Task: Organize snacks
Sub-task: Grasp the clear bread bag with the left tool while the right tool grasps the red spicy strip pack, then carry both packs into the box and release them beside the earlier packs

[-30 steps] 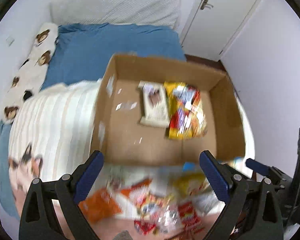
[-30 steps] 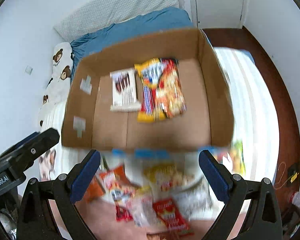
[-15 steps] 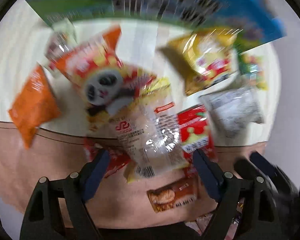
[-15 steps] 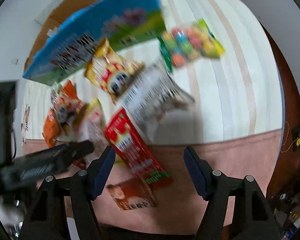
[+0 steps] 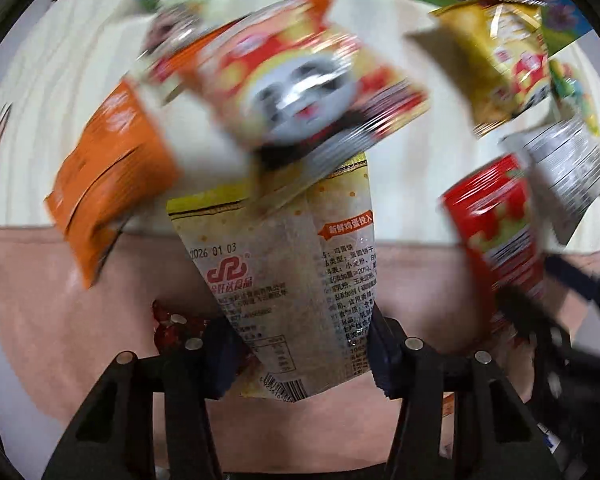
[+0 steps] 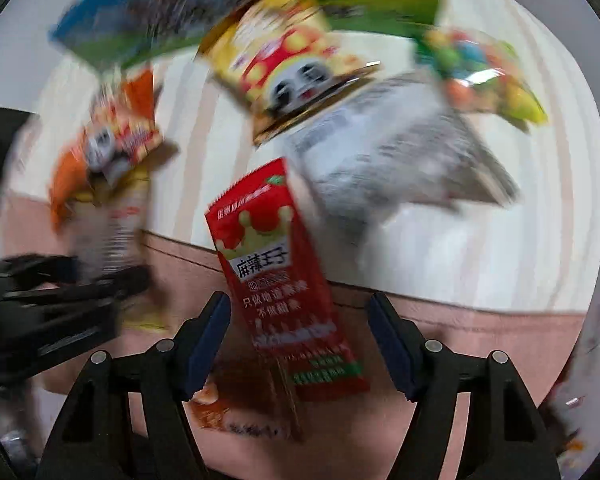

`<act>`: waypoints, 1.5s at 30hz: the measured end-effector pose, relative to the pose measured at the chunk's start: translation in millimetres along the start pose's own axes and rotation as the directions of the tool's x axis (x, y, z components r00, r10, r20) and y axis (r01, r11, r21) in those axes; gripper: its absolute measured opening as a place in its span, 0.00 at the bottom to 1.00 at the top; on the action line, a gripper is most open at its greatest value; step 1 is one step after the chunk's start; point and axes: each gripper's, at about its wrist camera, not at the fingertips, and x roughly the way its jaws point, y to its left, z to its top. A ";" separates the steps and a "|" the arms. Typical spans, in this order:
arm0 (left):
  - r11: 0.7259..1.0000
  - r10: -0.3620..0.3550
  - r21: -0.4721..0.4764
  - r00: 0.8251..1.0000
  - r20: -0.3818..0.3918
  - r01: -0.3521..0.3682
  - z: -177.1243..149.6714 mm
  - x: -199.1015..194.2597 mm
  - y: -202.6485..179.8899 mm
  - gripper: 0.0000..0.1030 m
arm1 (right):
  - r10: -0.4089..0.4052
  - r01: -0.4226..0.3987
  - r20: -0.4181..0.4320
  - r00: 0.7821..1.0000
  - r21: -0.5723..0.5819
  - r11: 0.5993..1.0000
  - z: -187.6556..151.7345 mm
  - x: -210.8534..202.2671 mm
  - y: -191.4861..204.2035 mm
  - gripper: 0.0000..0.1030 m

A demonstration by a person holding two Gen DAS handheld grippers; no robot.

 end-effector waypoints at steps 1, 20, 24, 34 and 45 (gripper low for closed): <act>1.000 0.006 -0.002 1.000 0.000 -0.006 -3.7 0.6 5.2 0.49 | -0.026 0.026 -0.003 1.000 -0.023 0.999 0.5 4.4 5.7 0.72; 0.975 -0.146 -0.162 0.988 0.055 0.153 -9.8 9.6 64.1 0.47 | -0.014 0.026 -0.112 0.994 0.102 0.994 -0.5 18.2 18.0 0.62; 0.989 -0.081 -0.116 0.994 0.078 0.090 -20.1 -0.7 57.4 0.42 | -0.070 0.073 -0.043 0.997 0.090 0.993 -9.0 10.7 24.6 0.47; 0.988 -0.120 -0.078 0.984 0.133 0.131 -50.6 -44.7 67.7 0.41 | 0.175 -0.183 0.054 0.983 0.252 0.950 -24.4 -47.8 -22.3 0.45; 0.975 -0.221 0.067 0.919 0.326 0.211 -27.2 -182.9 51.9 0.41 | 0.330 -0.386 0.237 0.914 0.249 0.888 15.3 -171.4 -67.3 0.45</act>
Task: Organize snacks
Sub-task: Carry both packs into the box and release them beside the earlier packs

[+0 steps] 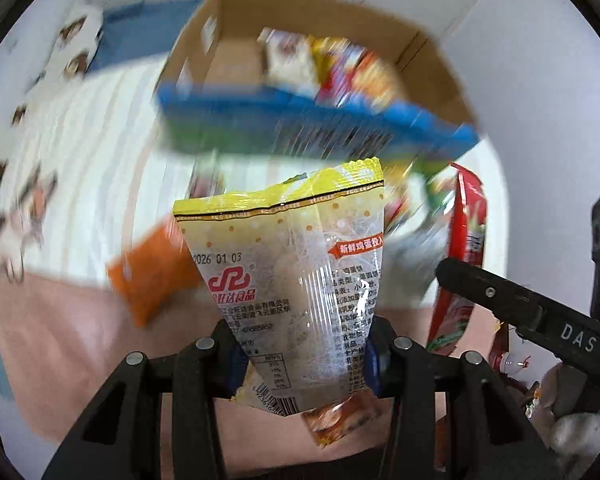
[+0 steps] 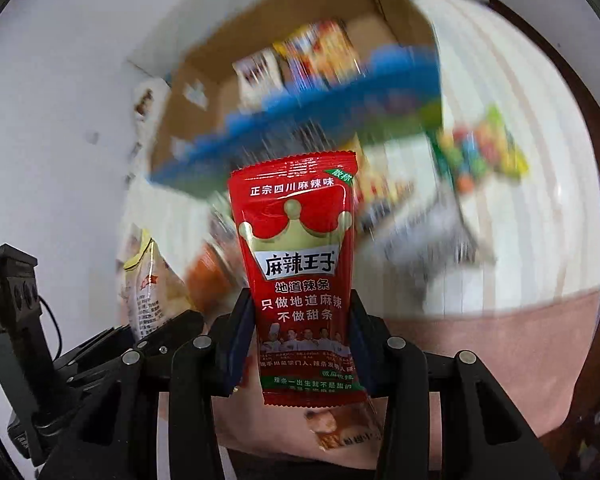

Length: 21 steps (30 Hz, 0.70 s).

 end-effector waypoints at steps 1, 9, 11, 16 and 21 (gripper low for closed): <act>1.000 -0.005 0.014 1.000 0.020 0.005 4.6 -3.9 -12.3 0.41 | 0.007 -0.007 0.020 1.000 -0.009 1.000 11.6 -6.7 7.2 0.45; 0.990 0.063 0.118 0.994 0.084 -0.073 130.9 6.1 -38.9 0.41 | -0.117 0.132 0.142 0.983 -0.103 0.986 141.3 -7.3 68.9 0.45; 0.988 0.085 0.123 0.995 0.051 -0.090 163.7 25.9 -36.2 0.41 | -0.180 0.196 0.141 0.974 -0.112 0.974 178.0 6.2 70.4 0.45; 0.981 0.164 0.117 0.983 -0.077 -0.155 220.8 94.6 -3.5 0.41 | -0.276 0.286 0.097 0.956 -0.111 0.952 237.2 39.7 61.7 0.45; 0.974 0.209 0.122 0.966 -0.154 -0.191 244.5 131.0 15.6 0.41 | -0.353 0.357 0.057 0.934 -0.125 0.926 273.5 78.9 52.3 0.45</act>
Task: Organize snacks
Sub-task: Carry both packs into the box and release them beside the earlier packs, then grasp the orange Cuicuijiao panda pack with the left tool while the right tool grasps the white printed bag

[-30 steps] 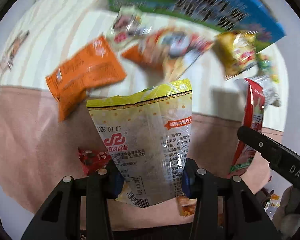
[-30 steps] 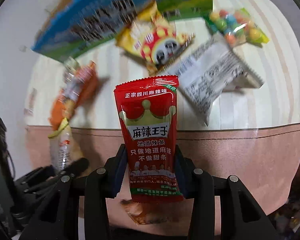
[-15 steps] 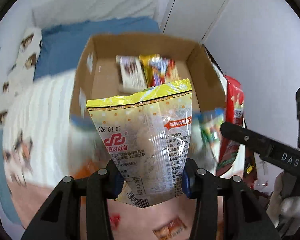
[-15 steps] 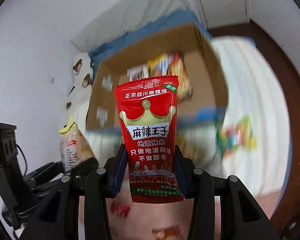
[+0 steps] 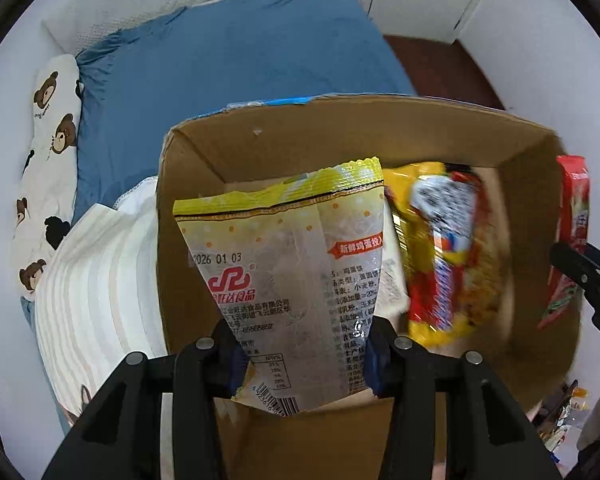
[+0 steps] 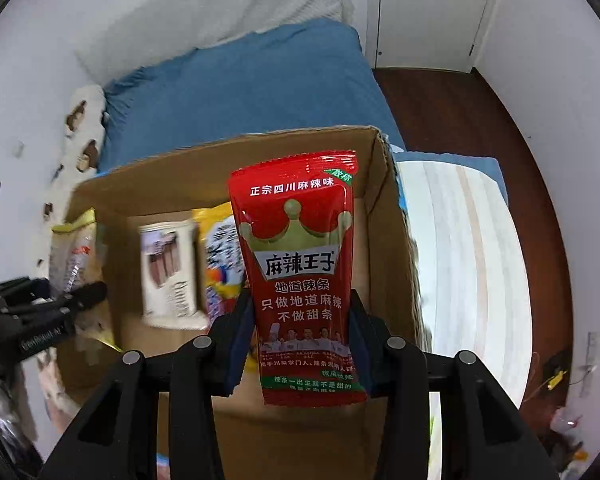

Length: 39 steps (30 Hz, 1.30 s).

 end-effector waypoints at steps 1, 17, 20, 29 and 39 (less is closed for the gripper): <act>1.000 0.007 0.006 1.000 -0.010 -0.007 5.0 5.1 0.7 0.41 | -0.011 0.011 -0.006 1.000 -0.004 1.000 3.8 8.1 -0.2 0.45; 0.996 -0.039 -0.078 0.999 -0.023 0.037 33.9 24.8 22.8 0.94 | -0.050 0.049 -0.076 0.996 -0.019 0.999 18.4 63.9 4.2 0.93; 0.994 -0.064 -0.083 0.998 0.006 0.065 27.3 18.0 21.0 0.94 | -0.056 0.055 -0.075 0.996 -0.019 0.998 16.8 62.8 4.0 0.95; 0.990 -0.082 -0.102 0.991 0.105 0.093 13.7 -9.5 13.9 0.94 | -0.061 0.061 -0.014 0.998 -0.007 0.998 -6.7 22.6 11.7 0.95; 0.979 -0.150 -0.106 0.964 0.221 0.177 -49.8 -71.0 -1.1 0.94 | 0.008 -0.012 0.109 0.994 0.038 0.999 -51.9 -46.6 17.0 0.95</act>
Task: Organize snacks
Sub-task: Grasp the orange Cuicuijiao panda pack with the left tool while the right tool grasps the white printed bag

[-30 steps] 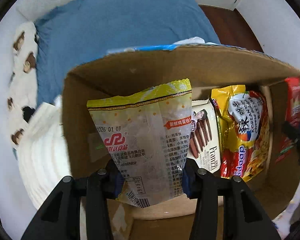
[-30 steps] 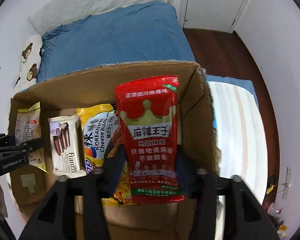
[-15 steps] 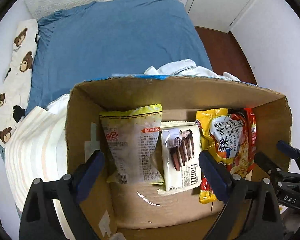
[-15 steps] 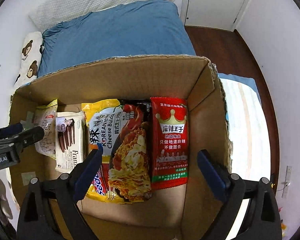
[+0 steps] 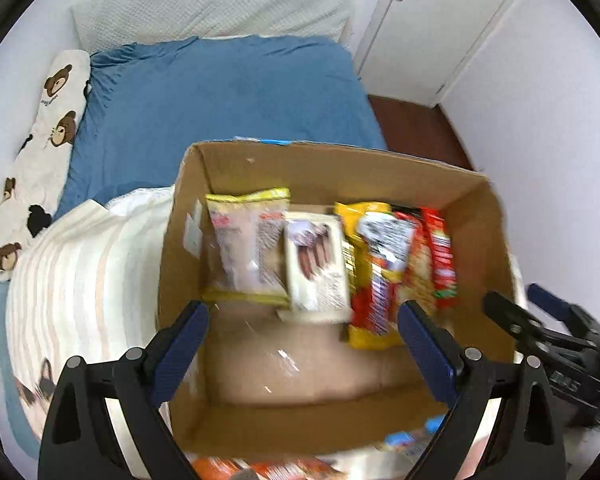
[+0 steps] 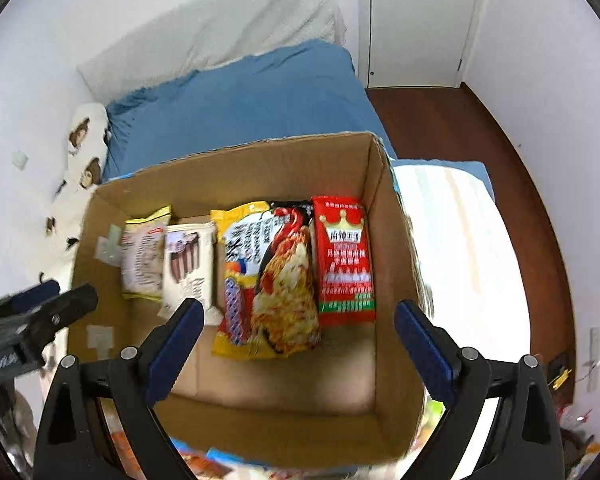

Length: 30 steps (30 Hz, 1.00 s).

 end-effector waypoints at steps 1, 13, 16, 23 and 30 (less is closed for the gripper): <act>1.000 -0.004 0.002 1.000 0.007 0.004 -6.7 -7.4 -2.5 0.94 | 0.012 -0.013 0.003 1.000 0.012 1.000 -6.0 -5.9 -2.5 0.95; 0.997 -0.014 -0.077 0.999 0.033 0.016 -129.2 -44.5 -6.7 0.94 | 0.239 -0.194 -0.073 0.968 0.384 0.903 -158.2 -26.4 -58.1 0.95; 0.988 -0.001 -0.152 1.000 -0.020 -0.002 -159.3 -26.8 7.2 0.94 | 0.305 -0.215 -0.101 0.947 0.508 0.834 -200.5 -11.7 -77.2 0.95; 0.971 0.010 -0.235 0.988 -0.154 -0.046 -199.6 29.1 19.4 0.94 | 0.321 -0.141 -0.138 0.937 0.691 0.709 -250.2 34.2 -106.6 0.79; 0.962 0.008 -0.267 0.977 -0.212 -0.065 -194.7 51.5 17.0 0.94 | 0.270 -0.040 -0.215 0.938 0.710 0.703 -243.9 85.5 -105.1 0.59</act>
